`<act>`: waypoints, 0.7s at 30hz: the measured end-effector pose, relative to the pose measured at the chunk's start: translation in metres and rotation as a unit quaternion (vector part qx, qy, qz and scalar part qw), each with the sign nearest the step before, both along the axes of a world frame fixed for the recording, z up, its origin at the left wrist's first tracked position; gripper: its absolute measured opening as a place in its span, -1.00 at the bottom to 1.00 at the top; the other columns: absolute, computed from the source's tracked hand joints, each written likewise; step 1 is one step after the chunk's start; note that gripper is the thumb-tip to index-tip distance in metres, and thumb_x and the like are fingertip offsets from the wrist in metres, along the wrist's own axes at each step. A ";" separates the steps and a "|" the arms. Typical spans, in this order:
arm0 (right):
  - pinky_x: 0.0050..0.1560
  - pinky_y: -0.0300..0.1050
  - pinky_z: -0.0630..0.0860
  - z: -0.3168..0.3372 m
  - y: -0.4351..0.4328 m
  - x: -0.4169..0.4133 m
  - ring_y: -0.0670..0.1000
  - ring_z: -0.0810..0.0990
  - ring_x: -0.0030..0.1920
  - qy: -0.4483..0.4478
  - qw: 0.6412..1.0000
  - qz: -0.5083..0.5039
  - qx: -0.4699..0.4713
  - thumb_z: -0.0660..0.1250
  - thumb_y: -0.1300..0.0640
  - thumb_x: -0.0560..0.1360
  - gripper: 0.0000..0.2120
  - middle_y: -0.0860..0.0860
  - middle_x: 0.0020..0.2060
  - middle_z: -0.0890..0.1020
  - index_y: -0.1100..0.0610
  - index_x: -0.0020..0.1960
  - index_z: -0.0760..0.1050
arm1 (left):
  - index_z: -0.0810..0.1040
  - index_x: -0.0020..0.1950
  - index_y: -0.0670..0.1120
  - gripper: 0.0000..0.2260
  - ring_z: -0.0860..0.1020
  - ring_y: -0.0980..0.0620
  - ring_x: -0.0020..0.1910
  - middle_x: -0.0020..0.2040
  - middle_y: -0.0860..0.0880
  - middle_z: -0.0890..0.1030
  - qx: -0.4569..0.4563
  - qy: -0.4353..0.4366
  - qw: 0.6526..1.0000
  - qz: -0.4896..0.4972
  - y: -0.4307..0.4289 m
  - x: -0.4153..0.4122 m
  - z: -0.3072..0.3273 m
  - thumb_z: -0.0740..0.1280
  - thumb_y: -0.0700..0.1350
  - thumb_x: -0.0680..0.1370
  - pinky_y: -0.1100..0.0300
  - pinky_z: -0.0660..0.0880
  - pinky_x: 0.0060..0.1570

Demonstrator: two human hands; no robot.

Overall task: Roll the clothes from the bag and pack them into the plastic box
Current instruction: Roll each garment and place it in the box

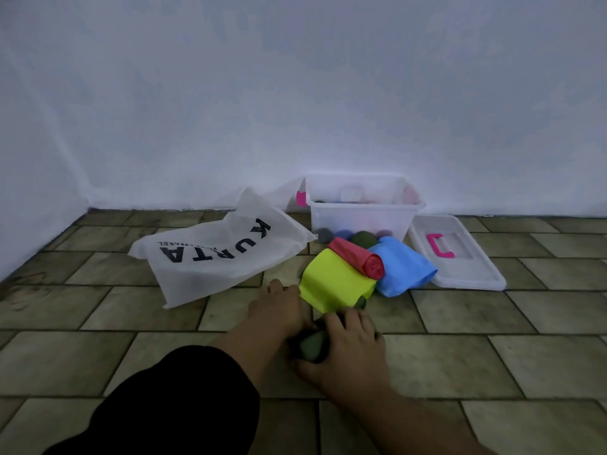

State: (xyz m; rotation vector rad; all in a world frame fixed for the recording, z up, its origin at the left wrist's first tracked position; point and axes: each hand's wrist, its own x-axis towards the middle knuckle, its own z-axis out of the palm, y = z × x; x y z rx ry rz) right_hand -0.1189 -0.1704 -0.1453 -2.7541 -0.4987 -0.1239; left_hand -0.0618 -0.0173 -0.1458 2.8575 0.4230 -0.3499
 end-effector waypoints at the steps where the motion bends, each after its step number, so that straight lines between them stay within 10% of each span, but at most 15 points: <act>1: 0.08 0.05 0.39 -0.003 -0.005 -0.002 0.05 0.32 0.27 -0.026 1.000 0.011 0.005 0.18 -0.48 0.14 -0.36 -0.10 0.17 0.41 -0.17 0.11 0.39 | 0.26 0.32 0.05 -0.29 0.17 -0.20 0.39 0.36 -0.12 0.19 -0.001 -0.004 1.000 0.007 0.000 0.001 -0.001 0.37 0.34 0.30 -0.12 0.29 0.20; 8: 0.05 0.03 0.41 -0.010 -0.036 -0.005 0.05 0.29 0.27 -0.035 0.994 0.096 -0.037 0.20 -0.49 0.14 -0.30 -0.15 0.20 0.42 -0.21 0.21 0.37 | 0.21 0.39 0.09 -0.21 0.12 -0.24 0.42 0.42 -0.14 0.14 0.007 0.015 1.000 0.019 -0.001 0.008 -0.001 0.44 0.29 0.26 -0.15 0.26 0.24; 21: 0.37 0.35 -0.03 0.014 -0.053 0.031 -0.07 0.35 0.28 0.103 0.974 0.194 -0.054 0.28 0.07 0.41 -0.54 -0.22 0.20 0.40 -0.29 0.25 0.32 | 0.14 0.44 0.09 -0.23 0.15 -0.21 0.42 0.41 -0.14 0.16 0.021 -0.020 1.000 0.012 -0.007 -0.005 0.006 0.40 0.25 0.34 -0.14 0.29 0.23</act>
